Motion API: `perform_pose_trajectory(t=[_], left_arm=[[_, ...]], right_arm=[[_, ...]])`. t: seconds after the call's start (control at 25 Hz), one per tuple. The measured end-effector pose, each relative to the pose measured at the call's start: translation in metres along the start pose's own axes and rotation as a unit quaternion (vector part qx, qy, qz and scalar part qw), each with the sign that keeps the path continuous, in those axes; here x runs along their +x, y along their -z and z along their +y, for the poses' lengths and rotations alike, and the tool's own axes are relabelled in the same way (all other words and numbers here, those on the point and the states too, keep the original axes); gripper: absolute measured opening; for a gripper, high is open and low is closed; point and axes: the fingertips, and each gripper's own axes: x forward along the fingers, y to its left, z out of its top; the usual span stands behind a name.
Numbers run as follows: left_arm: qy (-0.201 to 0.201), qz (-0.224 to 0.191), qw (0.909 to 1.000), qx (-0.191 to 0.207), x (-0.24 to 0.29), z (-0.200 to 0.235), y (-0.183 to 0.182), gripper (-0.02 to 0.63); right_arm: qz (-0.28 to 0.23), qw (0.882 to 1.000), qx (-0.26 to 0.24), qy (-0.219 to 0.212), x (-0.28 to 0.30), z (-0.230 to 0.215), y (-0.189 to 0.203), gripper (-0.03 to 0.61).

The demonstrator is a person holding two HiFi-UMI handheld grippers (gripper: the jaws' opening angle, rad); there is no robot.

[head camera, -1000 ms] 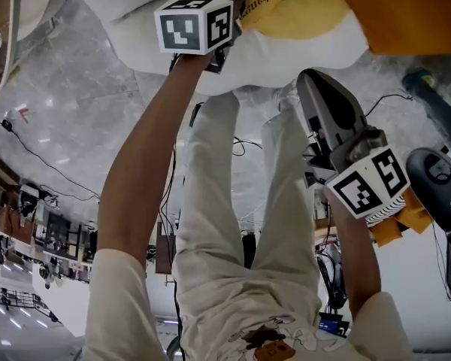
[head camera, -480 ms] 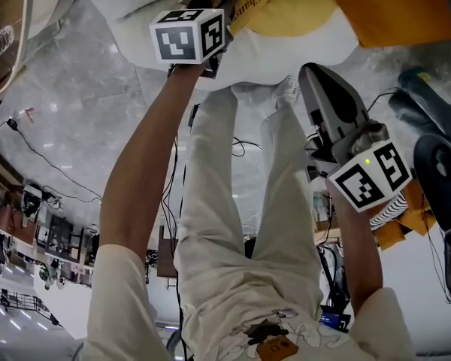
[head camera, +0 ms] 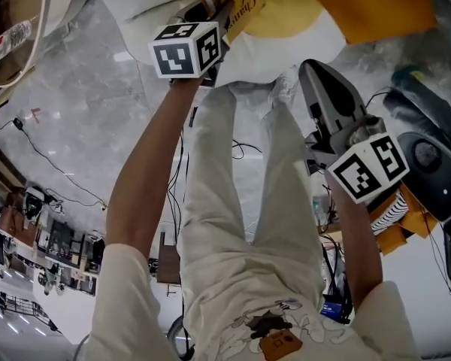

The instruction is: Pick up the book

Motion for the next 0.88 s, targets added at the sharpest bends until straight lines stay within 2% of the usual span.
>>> perform_pose_trajectory(t=[0.44,0.88], left_arm=[[-0.022,-0.02,0.9978,0.059,-0.052,-0.047,-0.017,0.149],[-0.022,-0.036,0.9972,0.062,-0.111,-0.108,-0.036,0.149]], right_arm=[[-0.016,1.0,-0.02,-0.007,-0.036,0.024,-0.027,0.025],[-0.022,0.999,-0.048,-0.006,-0.092,0.045,-0.051,0.025]])
